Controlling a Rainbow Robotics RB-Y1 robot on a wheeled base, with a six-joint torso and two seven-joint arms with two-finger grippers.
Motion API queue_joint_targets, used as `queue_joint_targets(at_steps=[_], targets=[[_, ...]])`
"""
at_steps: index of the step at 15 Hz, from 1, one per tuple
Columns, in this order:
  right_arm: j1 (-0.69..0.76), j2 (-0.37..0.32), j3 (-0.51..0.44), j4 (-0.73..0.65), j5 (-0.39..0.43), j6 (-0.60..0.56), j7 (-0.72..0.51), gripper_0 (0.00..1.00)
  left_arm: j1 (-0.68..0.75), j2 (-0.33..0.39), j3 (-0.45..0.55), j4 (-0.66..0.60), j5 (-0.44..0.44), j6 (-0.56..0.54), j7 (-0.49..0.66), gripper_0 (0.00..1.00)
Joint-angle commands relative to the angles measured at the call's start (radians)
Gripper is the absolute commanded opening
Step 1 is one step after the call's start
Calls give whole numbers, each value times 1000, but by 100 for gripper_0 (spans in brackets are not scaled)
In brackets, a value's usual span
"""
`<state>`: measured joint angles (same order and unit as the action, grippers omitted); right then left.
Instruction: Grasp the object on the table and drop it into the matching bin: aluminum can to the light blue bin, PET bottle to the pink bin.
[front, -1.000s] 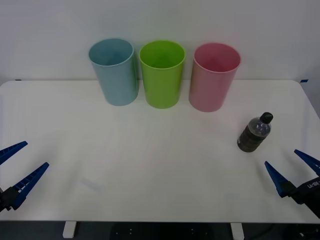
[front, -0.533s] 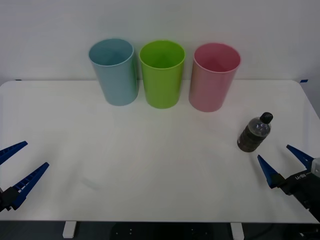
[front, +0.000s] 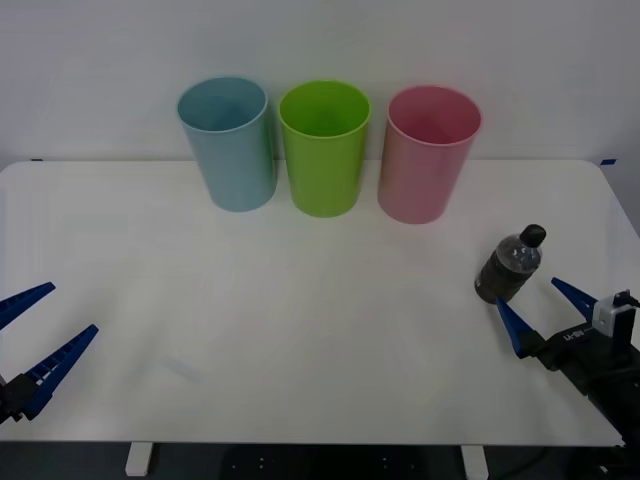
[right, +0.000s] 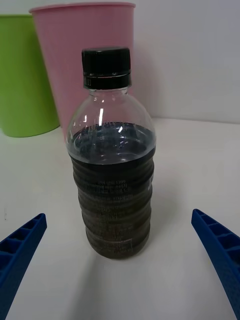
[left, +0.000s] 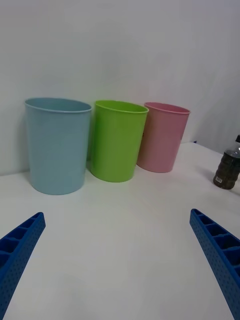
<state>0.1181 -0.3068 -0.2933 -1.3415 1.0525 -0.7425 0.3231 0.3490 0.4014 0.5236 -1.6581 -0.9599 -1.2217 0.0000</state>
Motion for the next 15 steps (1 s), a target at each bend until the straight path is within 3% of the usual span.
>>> queue_joint_targets(at_steps=[1,10,15], targets=[[-43,6,2,44,17,0,13,100,0,0,0,0,0,0,0,100],[-123,6,80,78,23,83,42,100,0,0,0,0,0,0,0,100],[-198,6,91,173,24,92,62,100,0,0,0,0,0,0,0,100]])
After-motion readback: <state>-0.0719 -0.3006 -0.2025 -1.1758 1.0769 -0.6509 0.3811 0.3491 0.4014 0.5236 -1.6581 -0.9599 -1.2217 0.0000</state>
